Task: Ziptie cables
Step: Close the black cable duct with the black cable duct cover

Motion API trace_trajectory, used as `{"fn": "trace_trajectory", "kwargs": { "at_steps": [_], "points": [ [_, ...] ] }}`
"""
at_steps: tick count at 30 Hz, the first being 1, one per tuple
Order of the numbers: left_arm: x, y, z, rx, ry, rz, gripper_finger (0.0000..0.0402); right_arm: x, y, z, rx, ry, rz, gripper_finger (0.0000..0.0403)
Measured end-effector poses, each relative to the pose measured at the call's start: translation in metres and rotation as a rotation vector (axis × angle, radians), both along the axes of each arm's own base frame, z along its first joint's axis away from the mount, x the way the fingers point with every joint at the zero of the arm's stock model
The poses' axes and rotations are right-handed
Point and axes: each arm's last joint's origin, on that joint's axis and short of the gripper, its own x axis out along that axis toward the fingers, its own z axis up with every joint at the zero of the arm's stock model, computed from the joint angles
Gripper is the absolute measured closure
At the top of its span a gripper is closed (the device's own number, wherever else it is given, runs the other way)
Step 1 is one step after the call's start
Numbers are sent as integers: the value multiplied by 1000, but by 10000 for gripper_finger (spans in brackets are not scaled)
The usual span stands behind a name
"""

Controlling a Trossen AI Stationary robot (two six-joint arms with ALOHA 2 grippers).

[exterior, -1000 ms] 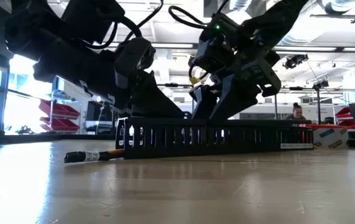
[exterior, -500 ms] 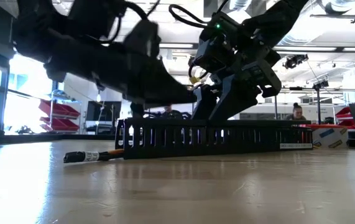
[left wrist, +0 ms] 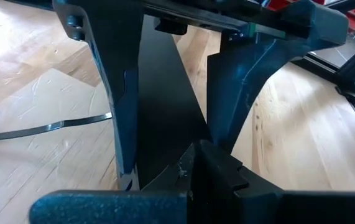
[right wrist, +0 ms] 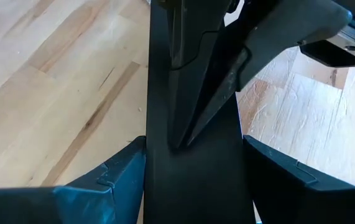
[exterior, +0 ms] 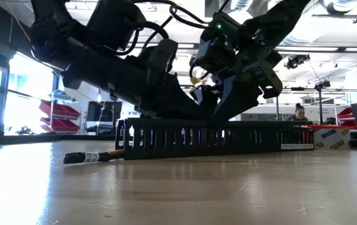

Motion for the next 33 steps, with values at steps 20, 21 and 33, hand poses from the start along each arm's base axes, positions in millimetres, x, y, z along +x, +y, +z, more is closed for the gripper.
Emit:
{"fn": "trace_trajectory", "kwargs": {
  "at_steps": [20, 21, 33],
  "points": [
    [-1, -1, 0, -6, 5, -3, 401, -31, -2, 81, -131, -180, -248, 118],
    [-1, -1, -1, -6, 6, -5, 401, -34, -4, 76, -149, -181, -296, 129],
    [-2, -7, -1, -1, 3, -9, 401, -92, -6, 14, -13, -294, -720, 305]
  ]
}}
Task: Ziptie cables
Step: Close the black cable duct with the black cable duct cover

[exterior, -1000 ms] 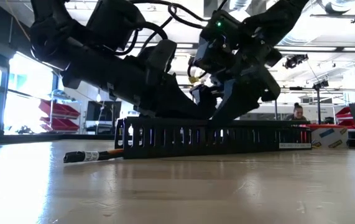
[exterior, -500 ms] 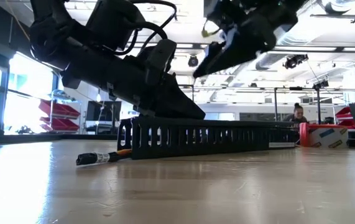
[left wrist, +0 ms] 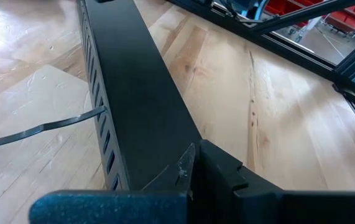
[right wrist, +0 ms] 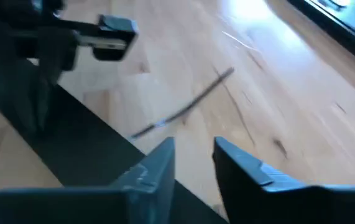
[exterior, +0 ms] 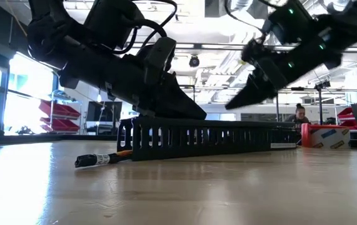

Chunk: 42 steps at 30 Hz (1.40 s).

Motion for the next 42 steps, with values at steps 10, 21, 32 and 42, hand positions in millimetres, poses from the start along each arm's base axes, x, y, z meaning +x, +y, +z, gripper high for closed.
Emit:
{"fn": "trace_trajectory", "kwargs": {
  "at_steps": [10, 21, 32, 42],
  "points": [
    [0, 0, 0, -4, -5, -2, 402, -25, -7, -37, 40, 58, -142, 399],
    [0, 0, 0, -23, -4, -2, 401, -40, -10, 19, -67, -62, -204, 397],
    [0, -2, 0, -23, -5, -4, 402, -93, -14, -34, 109, -11, -404, 400],
    [-1, -4, 1, -37, 4, -39, 402, -92, -14, -24, 155, -166, -352, 403]
  ]
}}
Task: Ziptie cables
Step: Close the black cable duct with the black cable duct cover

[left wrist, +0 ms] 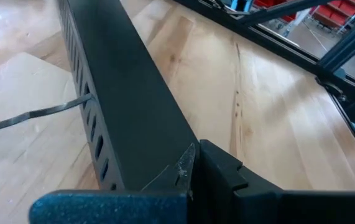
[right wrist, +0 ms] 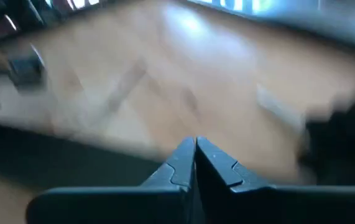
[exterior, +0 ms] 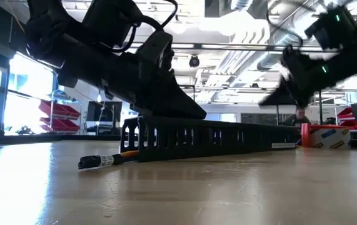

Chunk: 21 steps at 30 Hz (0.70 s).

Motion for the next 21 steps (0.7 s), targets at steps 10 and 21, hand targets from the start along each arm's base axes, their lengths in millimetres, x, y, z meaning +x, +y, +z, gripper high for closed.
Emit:
{"fn": "trace_trajectory", "kwargs": {
  "at_steps": [10, 21],
  "points": [
    [-31, 3, 31, 40, 317, -105, 402, 15, 4, 31, -35, 57, 39, 403],
    [-95, 12, 122, 258, 249, 200, 401, 29, 19, 20, -11, 44, 127, 403]
  ]
}}
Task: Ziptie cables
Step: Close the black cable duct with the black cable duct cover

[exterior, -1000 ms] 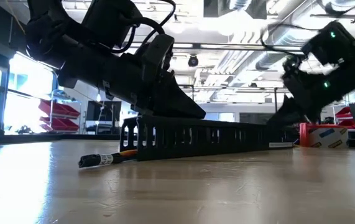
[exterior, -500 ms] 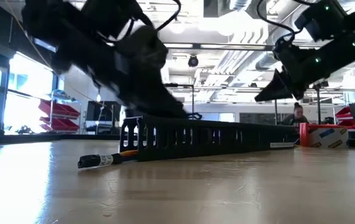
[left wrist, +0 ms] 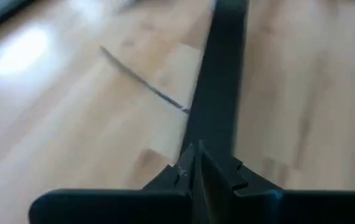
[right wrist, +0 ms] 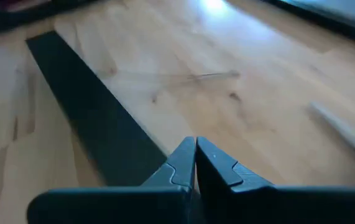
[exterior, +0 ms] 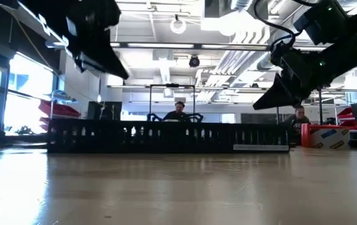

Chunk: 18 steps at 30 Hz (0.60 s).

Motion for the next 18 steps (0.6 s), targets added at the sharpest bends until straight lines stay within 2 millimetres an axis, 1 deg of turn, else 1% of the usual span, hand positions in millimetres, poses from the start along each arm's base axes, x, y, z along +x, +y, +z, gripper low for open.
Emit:
{"fn": "trace_trajectory", "kwargs": {
  "at_steps": [2, 4, 6, 9, 11, 13, 15, 18],
  "points": [
    [2, -7, 3, -21, -42, -74, 401, 3, 3, -6, 0, 26, 18, 403],
    [6, -14, 14, -41, -131, -119, 401, 6, 5, -11, 1, 34, 32, 403],
    [10, -20, 8, -44, -132, -132, 401, 9, 8, -17, 14, 52, 71, 403],
    [14, -29, -13, -67, -33, -175, 401, 17, 16, -26, 46, 56, 201, 403],
    [20, -34, -22, -107, -11, -197, 401, 21, 22, -31, 64, 48, 311, 403],
    [24, -38, -41, -146, 67, -216, 401, 27, 28, -36, 73, 30, 403, 403],
    [26, -37, -65, -137, 173, -207, 401, 32, 33, -41, 69, 19, 439, 403],
    [31, -32, -85, -72, 237, -143, 402, 40, 36, -47, 53, 27, 433, 403]
  ]
}}
